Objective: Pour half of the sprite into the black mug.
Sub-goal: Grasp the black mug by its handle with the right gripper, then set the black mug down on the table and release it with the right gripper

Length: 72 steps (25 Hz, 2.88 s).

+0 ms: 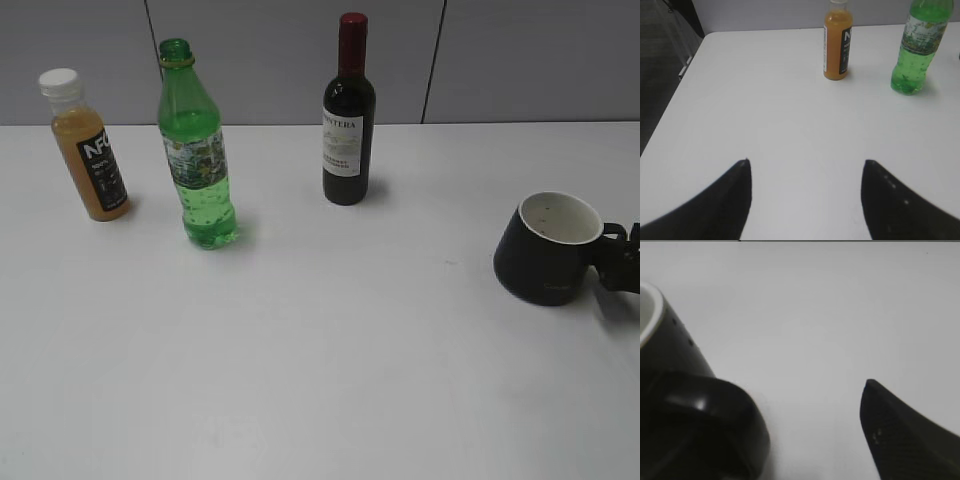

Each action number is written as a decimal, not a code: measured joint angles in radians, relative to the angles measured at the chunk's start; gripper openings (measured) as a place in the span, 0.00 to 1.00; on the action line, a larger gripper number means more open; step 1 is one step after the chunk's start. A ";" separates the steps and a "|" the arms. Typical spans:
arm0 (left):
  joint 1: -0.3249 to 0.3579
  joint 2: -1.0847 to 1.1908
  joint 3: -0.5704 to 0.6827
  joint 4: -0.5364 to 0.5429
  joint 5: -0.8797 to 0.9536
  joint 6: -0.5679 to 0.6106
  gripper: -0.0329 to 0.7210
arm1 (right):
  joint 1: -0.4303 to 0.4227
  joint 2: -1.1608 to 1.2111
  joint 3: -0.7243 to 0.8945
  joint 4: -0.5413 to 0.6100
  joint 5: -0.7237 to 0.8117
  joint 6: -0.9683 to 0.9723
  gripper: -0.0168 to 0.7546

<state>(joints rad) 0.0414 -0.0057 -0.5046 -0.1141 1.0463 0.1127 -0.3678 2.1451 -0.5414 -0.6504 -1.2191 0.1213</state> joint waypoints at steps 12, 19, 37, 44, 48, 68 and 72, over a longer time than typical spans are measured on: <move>0.000 0.000 0.000 0.000 0.000 0.000 0.73 | 0.005 0.017 -0.031 -0.021 -0.001 0.001 0.63; 0.000 0.000 0.000 0.000 0.000 0.000 0.73 | 0.006 0.018 -0.044 -0.051 0.000 0.002 0.51; 0.000 0.000 0.000 0.000 0.000 0.000 0.73 | 0.006 0.019 -0.053 -0.121 0.005 -0.002 0.12; 0.000 0.000 0.000 0.000 0.000 0.000 0.73 | 0.006 -0.008 -0.054 -0.125 0.028 0.003 0.09; 0.000 0.000 0.000 0.000 0.000 0.000 0.73 | 0.006 -0.056 -0.054 -0.151 0.052 0.048 0.09; 0.000 0.000 0.000 0.000 -0.001 0.000 0.73 | 0.345 -0.161 -0.027 -0.117 0.054 0.106 0.09; 0.000 0.000 0.000 0.000 -0.001 0.000 0.73 | 0.452 -0.161 -0.025 -0.047 0.054 0.107 0.09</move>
<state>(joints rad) 0.0414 -0.0057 -0.5046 -0.1141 1.0455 0.1127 0.0843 1.9838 -0.5663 -0.6976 -1.1653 0.2281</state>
